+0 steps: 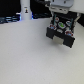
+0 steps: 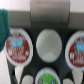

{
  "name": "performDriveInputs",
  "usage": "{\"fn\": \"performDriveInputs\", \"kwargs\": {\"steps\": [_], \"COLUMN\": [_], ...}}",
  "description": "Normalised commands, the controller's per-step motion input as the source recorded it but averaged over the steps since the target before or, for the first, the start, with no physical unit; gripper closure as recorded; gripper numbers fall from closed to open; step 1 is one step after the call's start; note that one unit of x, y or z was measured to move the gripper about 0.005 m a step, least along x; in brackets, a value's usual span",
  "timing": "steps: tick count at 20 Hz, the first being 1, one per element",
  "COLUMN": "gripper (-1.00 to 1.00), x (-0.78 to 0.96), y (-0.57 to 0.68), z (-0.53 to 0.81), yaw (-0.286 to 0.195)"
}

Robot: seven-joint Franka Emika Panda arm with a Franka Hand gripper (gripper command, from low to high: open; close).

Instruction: Open the kcup holder, insert the kcup into the holder, and close the kcup holder

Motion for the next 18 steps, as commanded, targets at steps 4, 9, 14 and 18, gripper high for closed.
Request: {"fn": "performDriveInputs", "kwargs": {"steps": [4, 9, 14, 18], "gripper": [-1.00, -1.00, -1.00, -1.00], "x": [0.63, 0.28, 0.06, 0.05], "y": [-0.20, -0.07, 0.14, 0.10], "z": [-0.19, -0.26, -0.22, -0.19], "yaw": [0.014, 0.071, 0.190, 0.255]}}
